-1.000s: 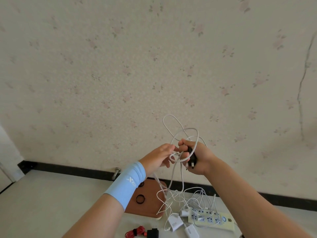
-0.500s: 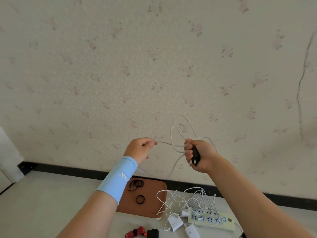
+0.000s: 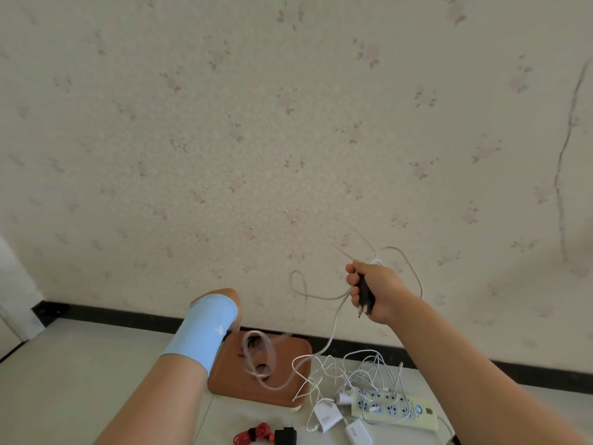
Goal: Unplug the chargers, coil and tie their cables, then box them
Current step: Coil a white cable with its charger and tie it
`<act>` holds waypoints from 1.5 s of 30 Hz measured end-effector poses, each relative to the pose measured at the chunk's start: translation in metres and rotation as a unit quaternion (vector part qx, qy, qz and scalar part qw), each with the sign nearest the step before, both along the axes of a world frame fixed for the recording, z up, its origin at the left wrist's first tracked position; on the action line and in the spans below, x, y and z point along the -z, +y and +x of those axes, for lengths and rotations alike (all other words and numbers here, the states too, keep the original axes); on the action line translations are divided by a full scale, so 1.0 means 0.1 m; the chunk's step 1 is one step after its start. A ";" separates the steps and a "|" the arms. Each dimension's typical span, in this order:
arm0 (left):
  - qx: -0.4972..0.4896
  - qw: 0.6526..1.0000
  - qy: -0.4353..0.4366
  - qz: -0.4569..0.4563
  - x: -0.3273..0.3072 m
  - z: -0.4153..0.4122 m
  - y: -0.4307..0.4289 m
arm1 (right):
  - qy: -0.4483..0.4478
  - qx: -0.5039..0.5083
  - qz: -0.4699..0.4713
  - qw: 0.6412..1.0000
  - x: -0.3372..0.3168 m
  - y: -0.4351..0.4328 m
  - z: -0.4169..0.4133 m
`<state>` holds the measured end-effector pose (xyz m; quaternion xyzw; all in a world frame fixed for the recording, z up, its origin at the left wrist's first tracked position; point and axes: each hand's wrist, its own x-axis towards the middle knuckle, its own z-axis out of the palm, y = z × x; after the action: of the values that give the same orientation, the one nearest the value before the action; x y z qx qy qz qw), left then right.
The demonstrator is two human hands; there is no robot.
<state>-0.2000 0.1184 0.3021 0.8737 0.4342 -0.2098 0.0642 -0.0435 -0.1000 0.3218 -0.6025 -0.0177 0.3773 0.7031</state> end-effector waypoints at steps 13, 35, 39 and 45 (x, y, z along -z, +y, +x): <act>0.151 0.854 -0.376 -0.326 -0.05 0.33 -0.99 | 0.060 -0.057 0.071 0.994 -0.06 0.07 -0.12; -0.161 0.619 -0.622 -0.452 -0.13 0.41 -0.98 | -0.290 -0.001 -0.190 0.938 0.03 0.17 -0.34; -0.183 0.603 -0.640 -0.440 -0.09 0.44 -1.00 | -0.264 0.011 -0.192 0.945 0.01 0.22 -0.37; -0.213 0.546 -0.647 -0.488 -0.08 0.45 -0.95 | -0.159 -0.086 -0.110 0.977 0.00 0.18 -0.39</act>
<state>-0.1552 0.0238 0.3103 0.4888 0.2790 0.2523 0.7871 -0.0820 -0.0816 0.3216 -0.7250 -0.1396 0.3354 0.5852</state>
